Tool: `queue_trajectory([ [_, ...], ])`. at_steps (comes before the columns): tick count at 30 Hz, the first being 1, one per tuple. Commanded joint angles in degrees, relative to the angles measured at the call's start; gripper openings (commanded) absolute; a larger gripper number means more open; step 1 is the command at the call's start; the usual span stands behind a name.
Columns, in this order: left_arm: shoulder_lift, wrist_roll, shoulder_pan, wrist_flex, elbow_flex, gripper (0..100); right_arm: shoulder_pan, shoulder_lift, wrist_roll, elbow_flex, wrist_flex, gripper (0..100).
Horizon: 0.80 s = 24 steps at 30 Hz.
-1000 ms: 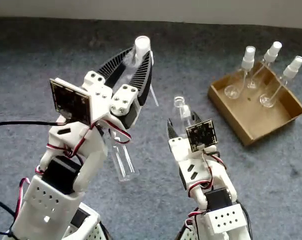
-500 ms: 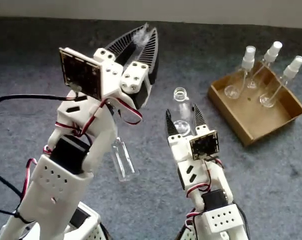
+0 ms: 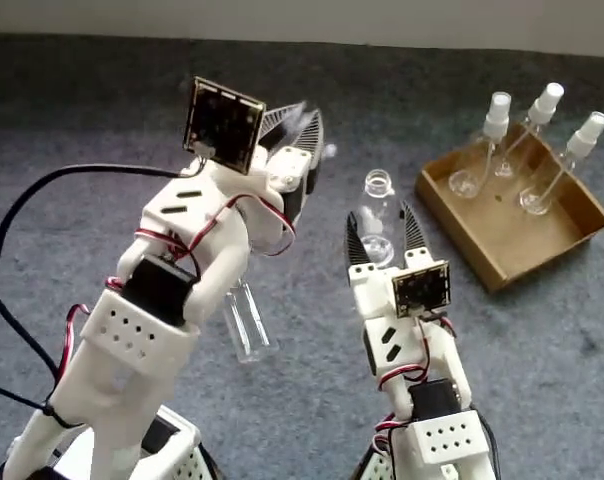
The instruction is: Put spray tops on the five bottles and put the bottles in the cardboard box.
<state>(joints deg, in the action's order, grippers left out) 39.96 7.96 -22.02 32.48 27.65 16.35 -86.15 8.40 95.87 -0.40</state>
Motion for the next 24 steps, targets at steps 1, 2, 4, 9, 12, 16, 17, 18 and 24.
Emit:
queue_trajectory([
  [1, -6.20, -0.97, 4.35, 1.49, -1.89, 1, -0.40, -0.92, -0.26, 6.73, 1.63, 10.2],
  [2, -8.84, -2.20, 5.14, 1.49, -3.03, 1, -0.40, -0.92, -0.26, 6.73, 1.98, 10.2],
  [4, -14.46, -5.54, 6.81, 2.02, -5.85, 1, -0.48, -0.92, -0.26, 6.73, 2.33, 10.2],
  [9, -27.03, -11.87, 8.75, 12.57, -16.57, 1, -0.48, -0.92, 0.00, 6.73, 2.42, 10.2],
  [12, -33.19, -12.31, 9.01, 20.66, -25.10, 1, -0.48, -0.92, 0.00, 6.73, 2.42, 10.2],
  [16, -41.10, -12.31, 9.01, 28.57, -37.05, 1, -0.48, -0.92, 0.00, 6.73, 2.42, 10.2],
  [17, -43.47, -12.31, 9.01, 30.24, -40.31, 1, -0.48, -0.92, 0.00, 6.73, 2.42, 10.2],
  [18, -46.02, -12.31, 9.10, 32.26, -43.56, 1, -0.48, -0.92, 0.00, 6.73, 2.42, 10.2],
  [24, -64.22, -12.40, 12.18, 44.57, -63.52, 7, -0.57, -0.92, 0.00, 6.73, 2.42, 10.2],
])
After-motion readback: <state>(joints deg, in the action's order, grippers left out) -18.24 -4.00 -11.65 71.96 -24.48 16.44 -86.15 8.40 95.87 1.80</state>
